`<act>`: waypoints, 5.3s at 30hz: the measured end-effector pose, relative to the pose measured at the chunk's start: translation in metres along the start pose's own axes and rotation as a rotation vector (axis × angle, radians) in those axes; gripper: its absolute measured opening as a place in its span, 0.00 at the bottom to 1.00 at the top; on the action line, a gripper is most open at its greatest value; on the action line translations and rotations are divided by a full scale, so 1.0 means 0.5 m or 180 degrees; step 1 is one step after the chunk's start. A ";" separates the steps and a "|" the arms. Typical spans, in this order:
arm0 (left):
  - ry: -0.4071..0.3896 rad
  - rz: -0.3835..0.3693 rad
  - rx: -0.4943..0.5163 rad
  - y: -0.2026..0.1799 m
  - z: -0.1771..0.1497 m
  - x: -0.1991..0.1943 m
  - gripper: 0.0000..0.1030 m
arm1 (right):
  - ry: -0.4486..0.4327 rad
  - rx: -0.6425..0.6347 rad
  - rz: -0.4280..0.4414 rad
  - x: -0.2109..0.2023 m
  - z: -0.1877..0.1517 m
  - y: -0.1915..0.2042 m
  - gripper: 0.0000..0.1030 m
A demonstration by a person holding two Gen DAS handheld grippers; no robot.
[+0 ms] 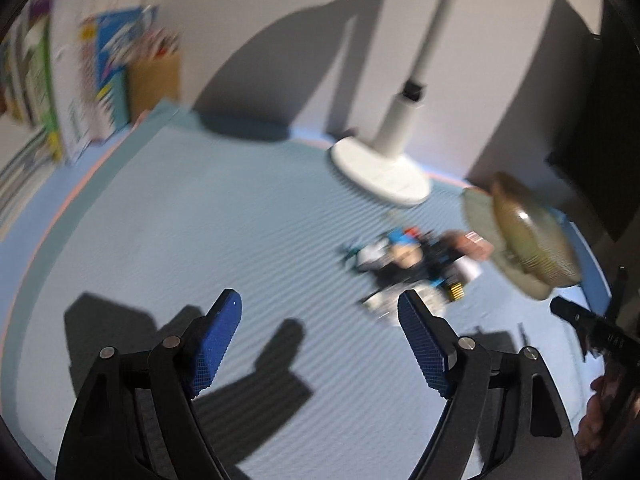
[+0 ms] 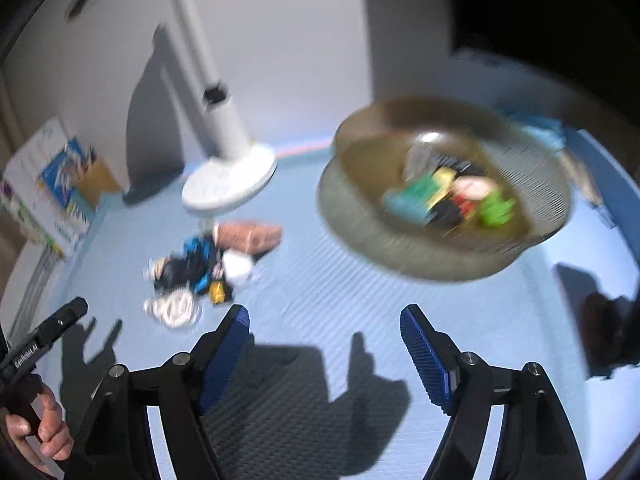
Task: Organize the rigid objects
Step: 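Withdraw both open grippers back toward the pile, then grasp the clear gear tape dispenser with the left gripper while the right gripper grasps the white charger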
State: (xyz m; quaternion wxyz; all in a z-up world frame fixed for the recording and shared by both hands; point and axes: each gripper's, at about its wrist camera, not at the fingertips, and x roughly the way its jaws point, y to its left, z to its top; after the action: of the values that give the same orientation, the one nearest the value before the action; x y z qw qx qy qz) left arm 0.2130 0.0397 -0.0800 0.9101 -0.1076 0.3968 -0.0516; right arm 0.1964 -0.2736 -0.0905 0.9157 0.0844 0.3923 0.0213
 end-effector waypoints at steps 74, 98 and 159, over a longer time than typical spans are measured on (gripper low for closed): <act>0.0234 0.0014 0.0075 0.009 -0.042 0.055 0.81 | 0.0232 -0.0585 -0.0152 0.096 -0.076 0.075 0.94; 0.0485 -0.0015 0.0871 -0.173 -0.017 0.149 0.80 | 0.0268 -0.0538 0.0270 0.202 0.058 0.121 0.27; 0.0674 -0.0146 0.0838 -0.104 -0.104 0.055 0.82 | 0.0153 -0.0543 0.0654 0.137 -0.031 0.079 0.26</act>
State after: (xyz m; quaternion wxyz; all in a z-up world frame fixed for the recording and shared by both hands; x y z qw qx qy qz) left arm 0.1930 -0.0241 -0.1216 0.8681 0.0096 0.4776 -0.1348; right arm 0.2337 -0.2255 -0.1433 0.9029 0.0454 0.4002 0.1503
